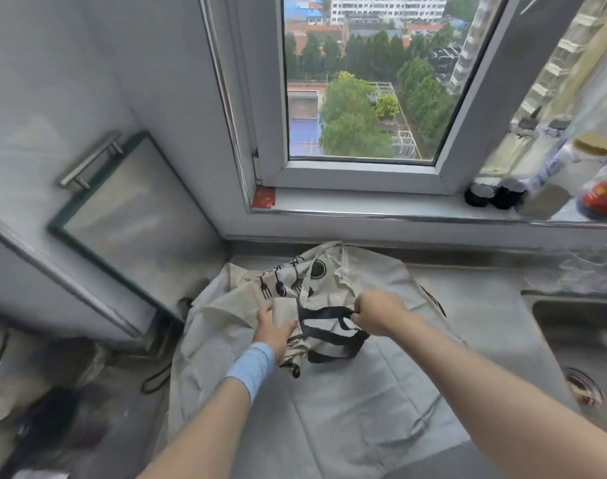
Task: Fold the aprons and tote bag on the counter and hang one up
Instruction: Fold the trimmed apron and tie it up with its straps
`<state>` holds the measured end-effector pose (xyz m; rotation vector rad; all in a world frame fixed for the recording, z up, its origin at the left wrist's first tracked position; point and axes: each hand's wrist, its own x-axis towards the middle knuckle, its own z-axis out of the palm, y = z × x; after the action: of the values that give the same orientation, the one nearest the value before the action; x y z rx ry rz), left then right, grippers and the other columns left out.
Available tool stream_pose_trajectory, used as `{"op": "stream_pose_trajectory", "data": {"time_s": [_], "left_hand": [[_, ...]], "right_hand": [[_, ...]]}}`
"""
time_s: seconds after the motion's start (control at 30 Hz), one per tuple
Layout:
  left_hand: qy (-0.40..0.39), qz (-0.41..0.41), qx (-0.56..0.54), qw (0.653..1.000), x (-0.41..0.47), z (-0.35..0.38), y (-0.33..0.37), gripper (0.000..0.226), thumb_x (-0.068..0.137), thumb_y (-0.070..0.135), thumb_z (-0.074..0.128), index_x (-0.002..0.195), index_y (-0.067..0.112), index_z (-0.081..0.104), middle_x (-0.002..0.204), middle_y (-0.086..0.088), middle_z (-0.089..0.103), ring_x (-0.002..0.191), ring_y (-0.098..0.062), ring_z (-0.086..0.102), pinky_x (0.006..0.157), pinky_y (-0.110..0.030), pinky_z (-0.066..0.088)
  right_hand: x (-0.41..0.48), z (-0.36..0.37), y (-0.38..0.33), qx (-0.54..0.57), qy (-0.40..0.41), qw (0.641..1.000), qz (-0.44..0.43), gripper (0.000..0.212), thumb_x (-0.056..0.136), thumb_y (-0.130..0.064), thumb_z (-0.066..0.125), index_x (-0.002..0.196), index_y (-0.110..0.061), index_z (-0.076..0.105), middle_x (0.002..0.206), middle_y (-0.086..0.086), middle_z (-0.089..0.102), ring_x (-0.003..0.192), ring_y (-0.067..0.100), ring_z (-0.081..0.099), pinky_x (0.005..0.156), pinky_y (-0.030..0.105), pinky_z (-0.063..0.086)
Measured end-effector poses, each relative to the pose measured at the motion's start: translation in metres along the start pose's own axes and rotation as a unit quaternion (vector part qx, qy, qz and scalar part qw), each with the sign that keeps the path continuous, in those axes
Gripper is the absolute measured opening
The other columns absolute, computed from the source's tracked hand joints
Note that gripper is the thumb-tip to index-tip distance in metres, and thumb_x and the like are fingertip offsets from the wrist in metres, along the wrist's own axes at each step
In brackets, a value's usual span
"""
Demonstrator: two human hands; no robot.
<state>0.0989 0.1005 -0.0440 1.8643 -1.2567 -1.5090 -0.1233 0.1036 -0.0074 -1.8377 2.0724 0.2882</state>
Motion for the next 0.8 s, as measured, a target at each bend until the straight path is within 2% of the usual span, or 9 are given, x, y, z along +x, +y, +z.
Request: {"op": "stream_pose_trajectory", "data": {"time_s": [0.1,0.2,0.27,0.33,0.4,0.47,0.57,0.7,0.8], "left_hand": [[0.018,-0.007,0.057,0.998,0.008,0.015,-0.038,0.047,0.101,0.029,0.039,0.145,0.020,0.023,0.146,-0.010,0.042,0.122,-0.033,0.049,0.098,-0.032,0.035],[0.026,0.024,0.156,0.987,0.015,0.022,-0.068,0.045,0.100,0.026,0.033,0.145,0.020,0.028,0.140,-0.014,0.048,0.118,-0.034,0.051,0.095,-0.035,0.039],[0.075,0.055,0.252,0.963,0.014,0.025,-0.075,0.044,0.099,0.029,0.040,0.143,0.023,0.037,0.137,-0.010,0.049,0.121,-0.031,0.046,0.097,-0.037,0.037],[0.170,0.116,0.375,0.904,0.015,0.024,-0.078,0.045,0.090,0.029,0.059,0.134,0.026,0.049,0.135,-0.005,0.049,0.118,-0.028,0.045,0.096,-0.039,0.038],[0.197,0.203,0.400,0.872,0.018,0.017,-0.077,0.061,0.071,0.008,0.071,0.127,0.028,0.056,0.132,-0.005,0.051,0.113,-0.028,0.048,0.090,-0.039,0.045],[0.116,0.314,0.431,0.838,0.025,0.009,-0.079,0.070,0.057,-0.004,0.069,0.119,0.027,0.063,0.127,-0.005,0.056,0.113,-0.028,0.050,0.087,-0.039,0.049],[-0.012,0.413,0.456,0.788,0.033,-0.003,-0.075,0.054,0.060,-0.003,0.076,0.110,0.017,0.069,0.115,-0.005,0.064,0.107,-0.026,0.058,0.078,-0.039,0.056],[-0.028,0.389,0.405,0.827,0.031,-0.007,-0.083,0.063,0.074,-0.010,0.061,0.132,0.012,0.054,0.134,-0.004,0.056,0.121,-0.023,0.054,0.096,-0.039,0.050],[-0.020,0.380,0.392,0.838,0.030,-0.008,-0.092,0.058,0.081,-0.010,0.057,0.133,0.013,0.049,0.150,-0.001,0.037,0.130,-0.020,0.047,0.103,-0.036,0.045]], "right_hand": [[0.004,0.041,0.003,0.019,-0.030,0.999,-0.012,0.018,0.087,-0.033,0.054,0.075,-0.021,0.058,0.083,0.001,0.059,0.083,0.028,0.058,0.065,0.028,0.037],[0.008,0.067,-0.002,0.020,-0.018,0.999,-0.029,0.018,0.089,-0.031,0.053,0.073,-0.022,0.054,0.084,0.001,0.058,0.082,0.028,0.055,0.065,0.030,0.037],[0.012,0.075,-0.005,0.024,0.010,0.999,-0.042,0.014,0.087,-0.028,0.052,0.082,-0.021,0.064,0.093,0.002,0.063,0.091,0.029,0.060,0.067,0.031,0.040],[0.018,0.085,-0.005,0.041,0.050,0.996,-0.060,0.022,0.085,-0.023,0.055,0.097,-0.027,0.072,0.099,0.001,0.063,0.099,0.028,0.057,0.075,0.033,0.044],[0.020,0.093,-0.007,0.071,0.129,0.986,-0.074,0.024,0.079,-0.011,0.062,0.097,-0.025,0.071,0.098,0.000,0.061,0.099,0.028,0.053,0.080,0.036,0.042],[0.020,0.097,-0.010,0.079,0.224,0.967,-0.092,0.030,0.068,0.003,0.066,0.089,-0.019,0.067,0.094,0.001,0.057,0.091,0.027,0.050,0.074,0.035,0.038],[0.008,0.095,-0.018,0.078,0.293,0.937,-0.176,0.030,0.064,0.008,0.060,0.082,-0.015,0.064,0.091,0.005,0.055,0.083,0.027,0.047,0.068,0.033,0.035],[-0.006,0.118,-0.029,0.113,0.194,0.940,-0.257,0.021,0.071,-0.002,0.051,0.083,-0.015,0.063,0.084,0.004,0.056,0.073,0.028,0.055,0.058,0.035,0.044],[-0.006,0.140,-0.029,0.061,0.102,0.972,-0.204,0.035,0.078,-0.022,0.061,0.112,-0.018,0.064,0.110,0.005,0.063,0.099,0.030,0.060,0.078,0.041,0.049]]}}
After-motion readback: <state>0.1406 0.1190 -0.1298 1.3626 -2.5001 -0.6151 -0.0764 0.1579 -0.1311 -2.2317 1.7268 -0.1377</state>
